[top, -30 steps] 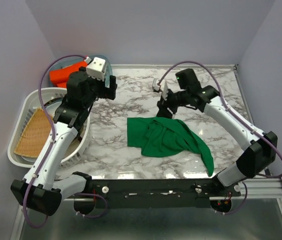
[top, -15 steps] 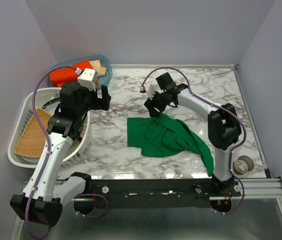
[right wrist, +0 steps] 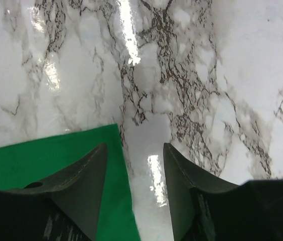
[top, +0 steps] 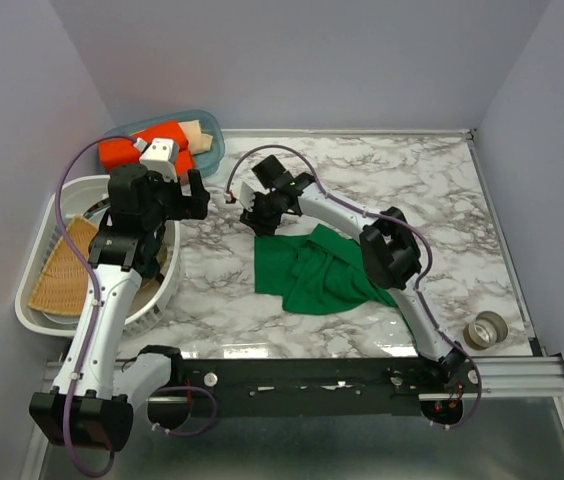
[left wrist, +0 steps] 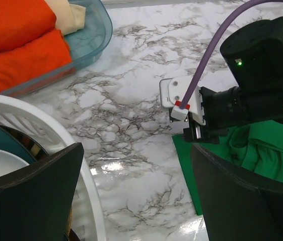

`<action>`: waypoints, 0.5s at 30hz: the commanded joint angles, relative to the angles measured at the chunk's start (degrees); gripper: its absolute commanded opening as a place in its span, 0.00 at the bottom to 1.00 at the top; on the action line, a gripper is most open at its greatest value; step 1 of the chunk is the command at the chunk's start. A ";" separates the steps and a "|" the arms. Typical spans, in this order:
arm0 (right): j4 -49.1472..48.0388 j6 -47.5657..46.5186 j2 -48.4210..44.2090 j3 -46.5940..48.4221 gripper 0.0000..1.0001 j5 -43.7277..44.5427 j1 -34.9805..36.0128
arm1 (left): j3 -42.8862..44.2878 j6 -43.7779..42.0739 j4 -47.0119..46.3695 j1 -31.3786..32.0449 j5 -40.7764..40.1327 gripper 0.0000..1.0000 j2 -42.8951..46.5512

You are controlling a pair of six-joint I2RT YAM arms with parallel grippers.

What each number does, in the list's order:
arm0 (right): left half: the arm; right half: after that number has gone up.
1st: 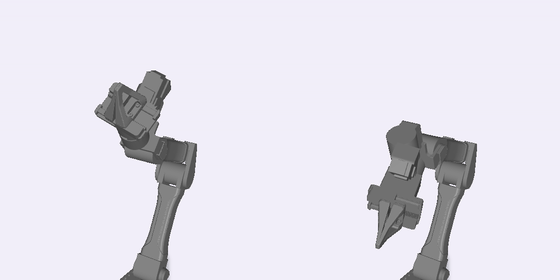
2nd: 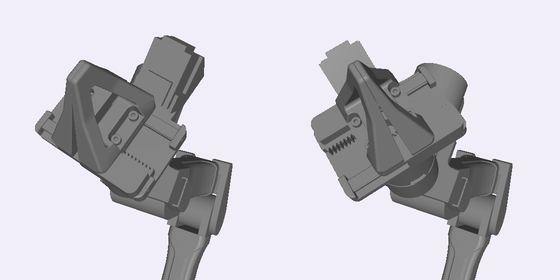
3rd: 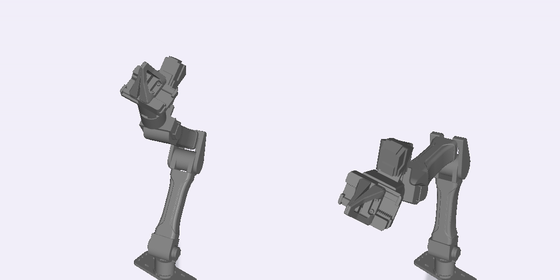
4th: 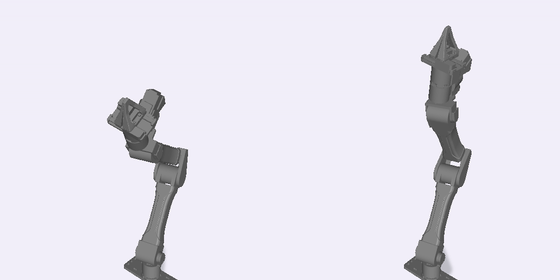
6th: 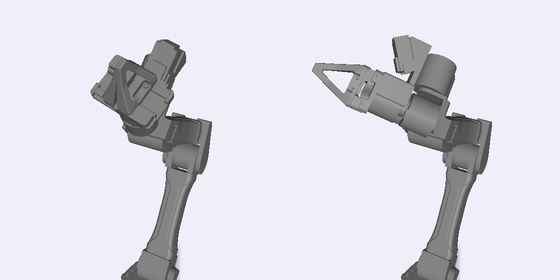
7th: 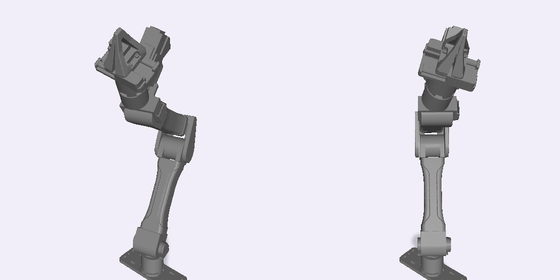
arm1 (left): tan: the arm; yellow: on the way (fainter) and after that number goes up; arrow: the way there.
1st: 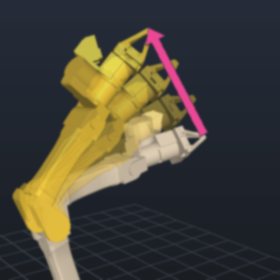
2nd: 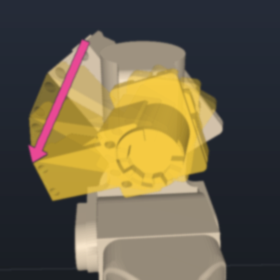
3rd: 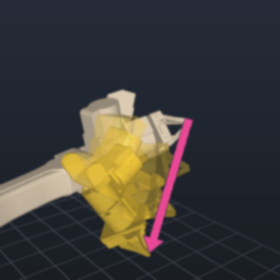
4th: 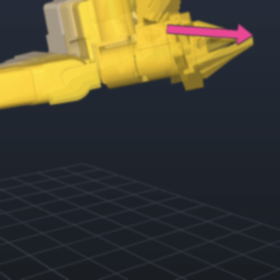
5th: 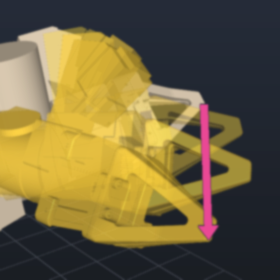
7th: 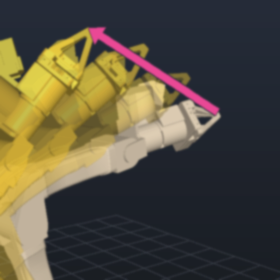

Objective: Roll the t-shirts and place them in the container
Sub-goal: Flatten out the T-shirt at the center of the board.

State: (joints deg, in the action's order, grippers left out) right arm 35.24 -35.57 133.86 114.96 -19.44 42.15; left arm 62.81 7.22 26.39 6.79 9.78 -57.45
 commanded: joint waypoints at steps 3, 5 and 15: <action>8.17 -4.15 8.25 10.37 0.55 4.06 0.56 | -2.60 2.27 0.94 -4.85 3.58 0.99 1.11; 8.79 -5.38 8.43 10.55 0.55 3.27 0.74 | -2.95 2.44 0.85 -5.90 4.02 0.99 1.46; 6.51 -6.09 6.24 7.56 0.55 2.48 2.15 | -4.62 3.41 0.94 -8.63 5.16 0.99 2.69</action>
State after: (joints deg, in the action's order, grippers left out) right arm 41.63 -41.50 141.12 123.35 -17.34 43.40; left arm 58.63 9.63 26.52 -0.78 12.71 -56.38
